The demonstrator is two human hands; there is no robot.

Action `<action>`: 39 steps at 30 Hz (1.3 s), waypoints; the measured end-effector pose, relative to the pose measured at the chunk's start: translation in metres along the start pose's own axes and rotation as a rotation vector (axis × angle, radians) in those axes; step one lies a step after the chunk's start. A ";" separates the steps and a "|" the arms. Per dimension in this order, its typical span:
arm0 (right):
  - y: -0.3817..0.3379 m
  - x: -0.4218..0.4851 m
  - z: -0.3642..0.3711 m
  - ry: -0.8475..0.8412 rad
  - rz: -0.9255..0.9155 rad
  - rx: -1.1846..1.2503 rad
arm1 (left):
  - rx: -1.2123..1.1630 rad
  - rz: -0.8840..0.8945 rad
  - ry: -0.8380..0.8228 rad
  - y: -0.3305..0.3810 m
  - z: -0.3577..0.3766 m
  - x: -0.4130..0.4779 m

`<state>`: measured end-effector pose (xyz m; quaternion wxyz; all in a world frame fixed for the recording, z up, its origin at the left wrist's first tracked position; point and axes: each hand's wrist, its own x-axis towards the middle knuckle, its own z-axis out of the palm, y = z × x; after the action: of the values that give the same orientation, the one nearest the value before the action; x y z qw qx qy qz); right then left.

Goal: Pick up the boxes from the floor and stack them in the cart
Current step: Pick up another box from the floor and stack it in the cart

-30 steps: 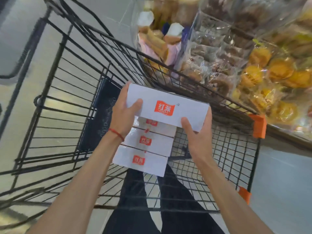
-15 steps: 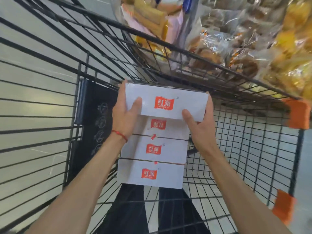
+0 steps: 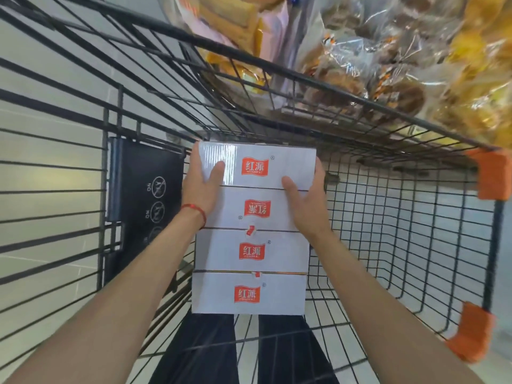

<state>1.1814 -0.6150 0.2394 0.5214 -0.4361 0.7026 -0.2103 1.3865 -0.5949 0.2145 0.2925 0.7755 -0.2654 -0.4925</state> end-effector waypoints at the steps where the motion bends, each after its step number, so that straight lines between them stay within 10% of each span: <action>1: -0.003 -0.004 -0.001 -0.005 -0.001 -0.011 | 0.003 -0.021 -0.010 0.003 -0.001 -0.002; 13: -0.021 -0.127 -0.055 0.103 0.168 0.238 | 0.094 -0.013 -0.004 0.028 0.003 -0.130; 29: 0.066 -0.326 -0.244 0.527 -0.095 0.765 | 0.225 0.570 -0.492 0.070 0.140 -0.391; 39: 0.162 -0.441 -0.371 0.815 0.006 0.955 | 0.286 0.639 -0.809 0.071 0.289 -0.538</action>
<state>0.8110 -0.2207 0.4961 0.3494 -0.0377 0.6749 -0.6488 0.9110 -0.3228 0.4933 0.1936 0.4367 -0.6442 -0.5974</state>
